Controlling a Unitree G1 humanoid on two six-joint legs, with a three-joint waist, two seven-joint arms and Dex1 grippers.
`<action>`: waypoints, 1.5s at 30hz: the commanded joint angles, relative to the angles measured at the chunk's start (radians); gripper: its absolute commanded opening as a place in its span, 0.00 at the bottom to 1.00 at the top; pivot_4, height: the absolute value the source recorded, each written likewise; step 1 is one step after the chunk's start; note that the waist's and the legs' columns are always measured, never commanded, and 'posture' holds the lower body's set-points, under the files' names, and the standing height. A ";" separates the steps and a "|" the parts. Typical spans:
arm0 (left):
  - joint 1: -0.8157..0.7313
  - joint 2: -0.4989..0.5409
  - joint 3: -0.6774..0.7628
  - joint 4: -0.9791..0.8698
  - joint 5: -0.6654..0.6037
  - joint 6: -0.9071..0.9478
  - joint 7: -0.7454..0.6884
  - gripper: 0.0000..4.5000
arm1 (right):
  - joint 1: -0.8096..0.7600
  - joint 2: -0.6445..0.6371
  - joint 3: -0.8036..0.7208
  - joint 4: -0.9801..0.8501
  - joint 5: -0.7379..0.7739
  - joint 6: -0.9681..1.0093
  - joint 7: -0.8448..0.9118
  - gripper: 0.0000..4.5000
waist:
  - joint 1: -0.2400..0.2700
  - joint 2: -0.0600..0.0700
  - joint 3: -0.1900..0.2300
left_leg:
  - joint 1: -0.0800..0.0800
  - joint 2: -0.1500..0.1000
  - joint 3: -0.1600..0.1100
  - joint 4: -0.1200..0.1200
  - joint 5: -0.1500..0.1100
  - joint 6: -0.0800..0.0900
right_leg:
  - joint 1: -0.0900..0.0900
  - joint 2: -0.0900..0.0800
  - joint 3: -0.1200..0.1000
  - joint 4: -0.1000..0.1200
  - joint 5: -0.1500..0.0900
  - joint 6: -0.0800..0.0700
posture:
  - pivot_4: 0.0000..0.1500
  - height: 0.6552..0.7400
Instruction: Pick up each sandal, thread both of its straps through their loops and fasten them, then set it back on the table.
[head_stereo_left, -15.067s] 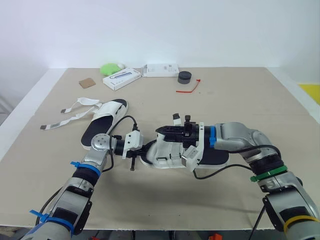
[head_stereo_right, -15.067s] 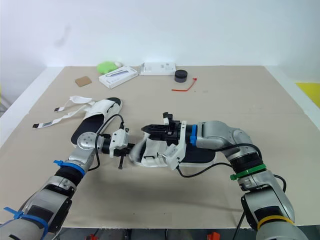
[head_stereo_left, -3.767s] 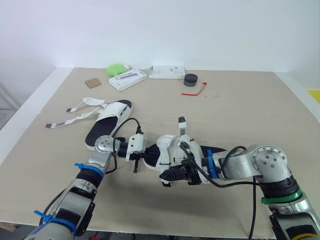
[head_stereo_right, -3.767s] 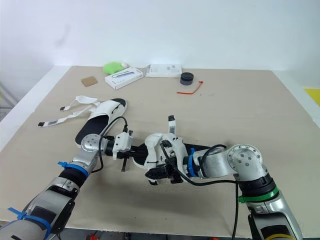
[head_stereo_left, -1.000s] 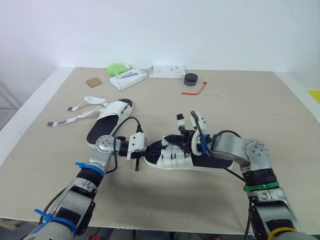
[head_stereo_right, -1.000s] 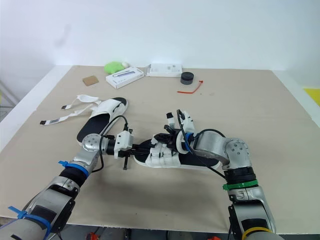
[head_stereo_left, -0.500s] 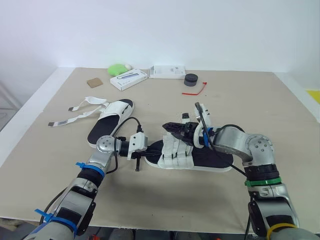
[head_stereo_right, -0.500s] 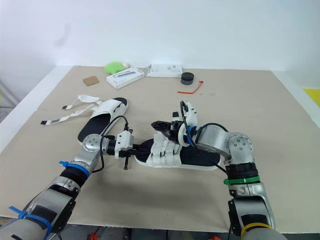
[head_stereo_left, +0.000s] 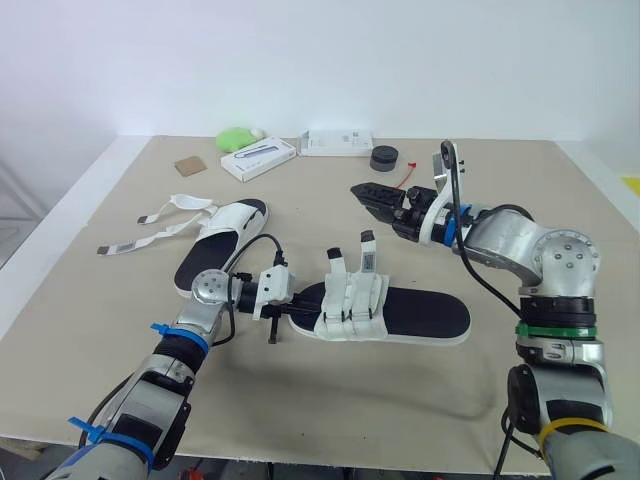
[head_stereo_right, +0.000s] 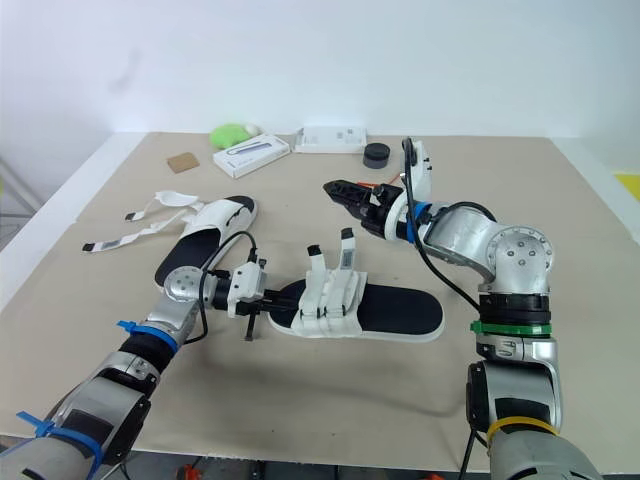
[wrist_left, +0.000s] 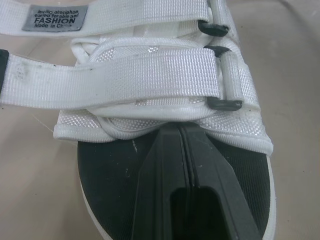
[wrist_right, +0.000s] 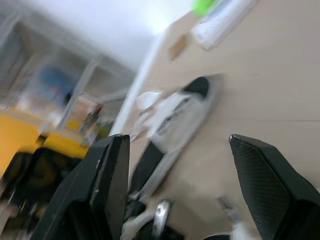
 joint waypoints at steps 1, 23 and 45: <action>0.098 0.022 -0.095 0.133 0.140 0.059 -0.003 0.00 | 0.018 -0.096 -0.068 -0.159 0.042 0.052 0.178 0.77 | 0.001 -0.001 0.001 | 0.000 0.000 0.000 0.000 0.000 0.000 | 0.000 0.000 0.000 0.000 0.000 0.000 | 1.00 1.00; 0.126 0.123 0.041 -0.544 -0.152 0.396 -0.133 0.00 | 0.692 -0.557 -0.025 -0.673 -0.748 -0.234 1.039 0.77 | -0.002 -0.015 0.049 | -0.016 -0.001 -0.002 0.001 -0.004 -0.022 | -0.007 0.001 -0.005 0.000 -0.005 0.004 | 1.00 1.00; 0.390 0.521 0.300 -1.032 -0.421 0.731 -0.106 0.00 | 0.567 -0.318 0.170 -0.574 -0.910 -0.252 0.963 0.77 | -0.023 -0.016 0.067 | -0.015 0.003 -0.004 0.002 0.004 -0.035 | -0.006 0.003 -0.007 0.004 -0.005 0.009 | 1.00 1.00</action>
